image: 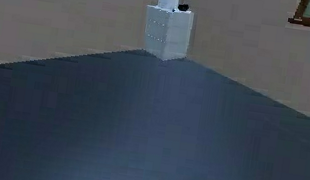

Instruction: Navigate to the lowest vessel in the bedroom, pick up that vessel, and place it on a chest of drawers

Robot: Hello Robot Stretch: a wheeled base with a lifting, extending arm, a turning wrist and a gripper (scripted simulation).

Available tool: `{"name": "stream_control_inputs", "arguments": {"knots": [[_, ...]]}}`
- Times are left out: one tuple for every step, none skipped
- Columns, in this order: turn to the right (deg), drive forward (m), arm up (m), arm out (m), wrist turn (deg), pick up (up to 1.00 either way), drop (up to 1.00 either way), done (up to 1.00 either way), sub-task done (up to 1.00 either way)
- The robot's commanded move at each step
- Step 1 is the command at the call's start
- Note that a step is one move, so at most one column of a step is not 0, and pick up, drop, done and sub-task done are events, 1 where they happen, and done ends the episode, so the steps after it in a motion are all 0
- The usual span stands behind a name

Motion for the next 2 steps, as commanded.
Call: {"name": "stream_control_inputs", "arguments": {"knots": [[36.0,0.0,0.0,0.0,0.0,0.0,0.0,0.0,0.0],[0.0,0.85,0.0,0.0,0.0,0.0,0.0,0.0,0.0]]}}
